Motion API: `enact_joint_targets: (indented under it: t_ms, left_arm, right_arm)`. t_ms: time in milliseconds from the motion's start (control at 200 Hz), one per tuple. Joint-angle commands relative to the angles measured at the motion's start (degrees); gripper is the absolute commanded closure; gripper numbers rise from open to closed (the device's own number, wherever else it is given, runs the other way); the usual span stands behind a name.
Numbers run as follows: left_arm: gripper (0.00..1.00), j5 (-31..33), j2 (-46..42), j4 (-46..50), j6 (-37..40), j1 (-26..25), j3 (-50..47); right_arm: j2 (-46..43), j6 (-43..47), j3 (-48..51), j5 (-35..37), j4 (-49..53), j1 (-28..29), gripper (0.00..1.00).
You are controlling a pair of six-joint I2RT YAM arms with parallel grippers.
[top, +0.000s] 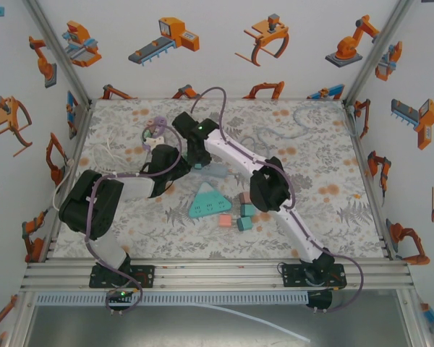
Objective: Pull the plug off the socket
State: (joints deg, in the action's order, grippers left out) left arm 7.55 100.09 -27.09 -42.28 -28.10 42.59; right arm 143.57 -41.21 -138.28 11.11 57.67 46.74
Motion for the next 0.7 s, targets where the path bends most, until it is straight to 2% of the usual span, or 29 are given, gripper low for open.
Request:
enact_joint_targets:
  t_ms: [0, 165, 315, 501, 631, 696]
  left_arm:
    - [0.58, 5.28, 11.17, 14.42, 4.98, -0.02, -3.83]
    - [0.58, 5.35, 11.26, 14.37, 5.01, 0.06, -4.0]
    - [0.58, 5.5, 11.35, 14.35, 5.02, 0.06, -3.84]
    - [0.58, 4.23, 10.73, 14.19, 4.96, 0.06, -3.7]
    - [0.56, -0.65, 7.34, 9.69, 6.06, 0.06, -5.81]
    - [0.53, -3.1, 4.78, 7.88, 6.78, 0.07, -6.45]
  right_arm:
    - [-11.97, -0.36, 2.04, -3.94, -3.13, 0.42, 1.0]
    - [-17.48, -3.26, 6.7, -3.51, -6.6, -1.34, 1.0]
    - [-19.37, -1.21, 6.56, -1.11, -5.03, -1.43, 1.0]
    - [-22.19, 0.67, 11.45, 1.6, -5.49, -1.3, 1.0]
    - [-32.4, 5.9, 23.6, 1.6, -16.5, -1.3, 1.0]
    - [-38.37, 9.07, 30.56, -0.92, -21.84, -1.7, 1.0]
